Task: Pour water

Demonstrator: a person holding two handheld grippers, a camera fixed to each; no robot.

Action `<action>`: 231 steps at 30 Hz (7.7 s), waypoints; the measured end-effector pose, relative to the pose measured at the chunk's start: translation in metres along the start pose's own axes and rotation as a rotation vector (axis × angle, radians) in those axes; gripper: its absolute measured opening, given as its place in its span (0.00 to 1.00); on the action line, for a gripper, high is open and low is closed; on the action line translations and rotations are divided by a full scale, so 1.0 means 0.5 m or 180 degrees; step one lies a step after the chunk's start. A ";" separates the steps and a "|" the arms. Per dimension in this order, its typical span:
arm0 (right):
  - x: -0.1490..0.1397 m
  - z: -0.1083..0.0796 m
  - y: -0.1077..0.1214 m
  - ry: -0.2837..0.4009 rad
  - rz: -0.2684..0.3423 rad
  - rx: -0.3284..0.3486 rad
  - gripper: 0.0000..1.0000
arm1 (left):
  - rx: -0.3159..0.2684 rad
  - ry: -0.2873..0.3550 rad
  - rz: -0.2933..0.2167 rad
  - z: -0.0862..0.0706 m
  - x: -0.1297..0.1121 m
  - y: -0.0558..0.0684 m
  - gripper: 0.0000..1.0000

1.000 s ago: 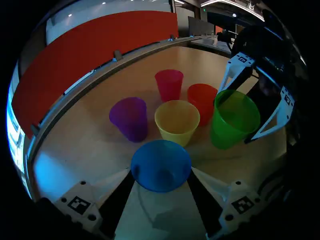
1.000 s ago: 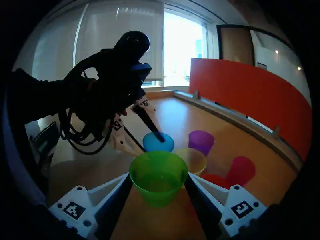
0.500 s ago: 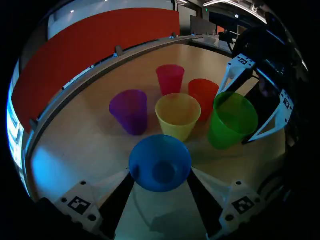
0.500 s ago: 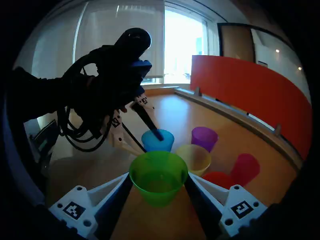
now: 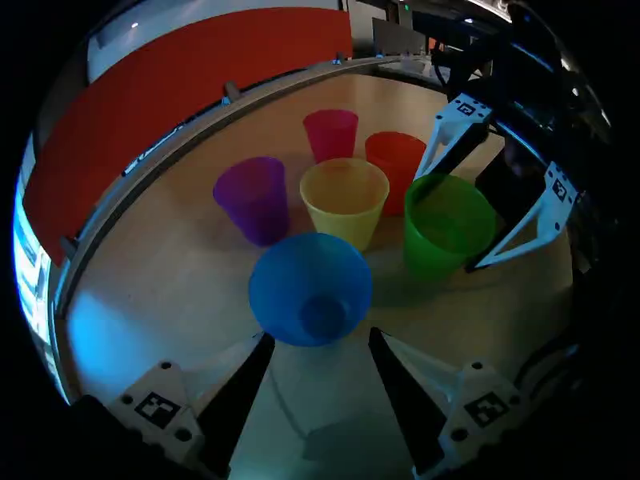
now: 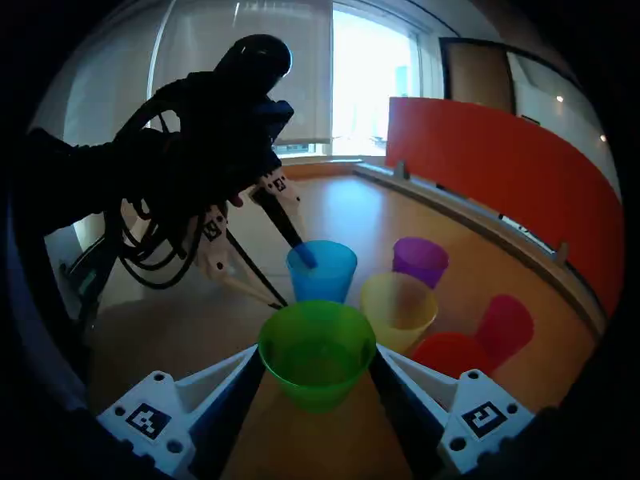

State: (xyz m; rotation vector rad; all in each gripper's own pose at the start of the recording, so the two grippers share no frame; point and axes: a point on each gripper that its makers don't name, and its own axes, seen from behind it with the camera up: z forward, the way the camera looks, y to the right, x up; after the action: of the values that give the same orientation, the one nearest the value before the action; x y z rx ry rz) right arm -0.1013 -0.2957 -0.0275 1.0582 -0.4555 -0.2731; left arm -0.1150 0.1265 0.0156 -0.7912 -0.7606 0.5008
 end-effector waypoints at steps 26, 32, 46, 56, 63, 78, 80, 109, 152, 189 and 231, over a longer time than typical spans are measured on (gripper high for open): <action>-0.031 0.008 0.002 -0.0140 0.0025 -0.0032 0.94 | 0.0234 0.0393 -0.0270 -0.088 -0.008 -0.016 0.87; -0.040 0.001 0.003 -0.0171 0.0051 -0.0050 0.94 | 0.0270 0.0427 -0.0336 -0.099 -0.019 -0.020 0.87; -0.067 -0.059 0.014 -0.0205 0.0081 -0.0226 0.96 | 0.0388 0.0659 -0.0571 -0.137 -0.016 -0.025 0.87; -0.052 -0.115 0.030 -0.0055 0.0177 -0.0486 0.98 | 0.0502 0.0937 -0.0789 -0.176 0.001 -0.027 0.87; -0.033 -0.148 0.033 0.0092 0.0257 -0.0662 0.98 | 0.0725 0.1093 -0.0809 -0.203 0.006 -0.031 0.87; 0.018 -0.223 0.055 0.0508 0.0408 -0.1150 0.98 | 0.1301 0.1731 -0.0999 -0.299 0.039 -0.040 0.87; 0.021 -0.232 0.061 0.0573 0.0446 -0.1231 0.98 | 0.1400 0.1829 -0.1034 -0.314 0.044 -0.042 0.87; 0.000 -0.492 0.233 0.1490 0.0857 -0.3008 0.98 | 0.2260 0.2328 -0.1484 -0.328 -0.004 -0.037 0.87; -0.026 -0.523 0.251 0.1543 0.1300 -0.3305 0.98 | 0.2766 0.2467 -0.1479 -0.288 -0.049 -0.125 0.87; -0.028 -0.523 0.263 0.1545 0.1329 -0.3311 0.98 | 0.2647 0.2527 -0.1612 -0.282 -0.058 -0.136 0.87; -0.089 -0.509 0.312 0.1723 0.0987 -0.3385 0.98 | 0.2644 0.2515 -0.1614 -0.283 -0.059 -0.134 1.00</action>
State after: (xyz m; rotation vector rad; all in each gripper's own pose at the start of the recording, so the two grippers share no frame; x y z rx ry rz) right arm -0.0168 -0.0071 -0.0041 -0.0109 0.0541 0.0704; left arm -0.0173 0.0032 -0.0106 0.0330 0.0361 -0.0065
